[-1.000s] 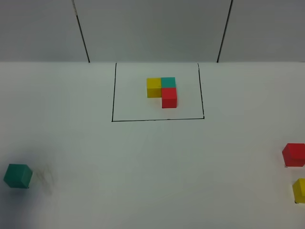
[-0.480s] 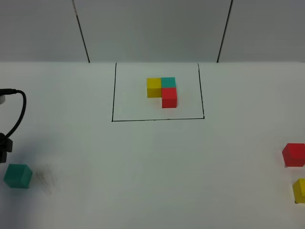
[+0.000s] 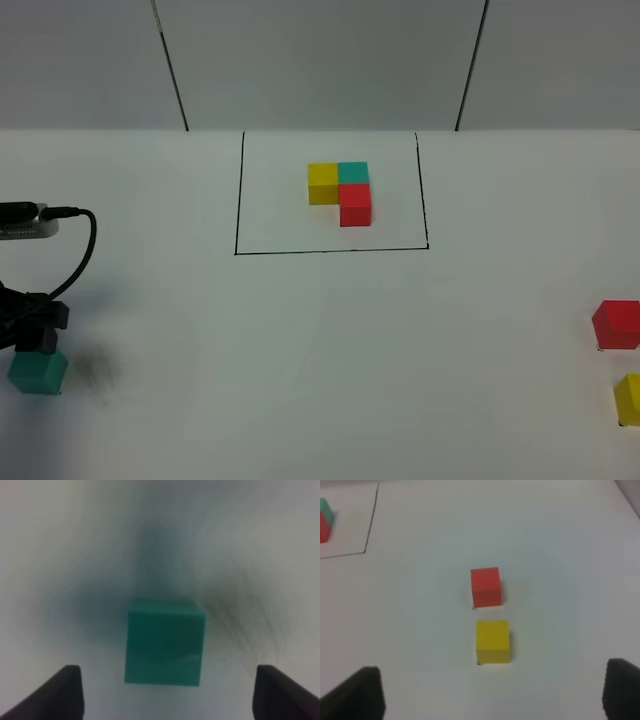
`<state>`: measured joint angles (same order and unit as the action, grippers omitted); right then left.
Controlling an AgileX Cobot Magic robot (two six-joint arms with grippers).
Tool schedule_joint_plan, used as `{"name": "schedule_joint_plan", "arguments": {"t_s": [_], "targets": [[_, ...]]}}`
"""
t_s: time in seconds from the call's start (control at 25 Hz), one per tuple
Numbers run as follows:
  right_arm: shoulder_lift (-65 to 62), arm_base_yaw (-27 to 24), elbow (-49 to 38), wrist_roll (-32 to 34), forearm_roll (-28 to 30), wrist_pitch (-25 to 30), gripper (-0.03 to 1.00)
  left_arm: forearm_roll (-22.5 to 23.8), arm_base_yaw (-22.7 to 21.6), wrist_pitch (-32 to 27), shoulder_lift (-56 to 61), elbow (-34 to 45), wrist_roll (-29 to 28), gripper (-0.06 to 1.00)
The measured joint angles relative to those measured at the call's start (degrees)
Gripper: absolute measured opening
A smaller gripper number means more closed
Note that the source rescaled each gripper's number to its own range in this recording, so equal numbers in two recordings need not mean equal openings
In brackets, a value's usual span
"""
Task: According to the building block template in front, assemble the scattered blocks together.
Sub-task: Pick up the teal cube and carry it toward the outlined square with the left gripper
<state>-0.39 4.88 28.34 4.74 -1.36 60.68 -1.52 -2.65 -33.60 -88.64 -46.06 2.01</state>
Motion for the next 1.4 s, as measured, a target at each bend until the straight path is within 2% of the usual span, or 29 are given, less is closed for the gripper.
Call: {"name": "schedule_joint_plan", "arguments": {"t_s": [0.2, 0.56, 1.16, 1.28, 1.36, 1.4], "targets": [[0.0, 0.0, 0.0, 0.0, 0.0, 0.0, 0.86, -0.3, 0.0, 1.4, -1.3, 0.0, 0.1, 0.51], [0.0, 0.0, 0.0, 0.0, 0.0, 0.0, 0.86, -0.6, 0.0, 2.0, -6.4, 0.0, 0.1, 0.51], [0.0, 0.0, 0.0, 0.0, 0.0, 0.0, 0.86, -0.7, 0.0, 6.9, -12.8, 0.0, 0.0, 0.49], [0.0, 0.0, 0.0, 0.0, 0.0, 0.0, 0.86, -0.7, 0.0, 7.3, -12.8, -0.1, 0.0, 0.39], [0.0, 0.0, 0.0, 0.0, 0.0, 0.0, 0.86, -0.7, 0.0, 7.3, -12.8, -0.1, -0.4, 0.24], [0.0, 0.0, 0.0, 0.0, 0.0, 0.0, 0.86, -0.7, 0.0, 7.3, -12.8, -0.1, -0.9, 0.12]]}}
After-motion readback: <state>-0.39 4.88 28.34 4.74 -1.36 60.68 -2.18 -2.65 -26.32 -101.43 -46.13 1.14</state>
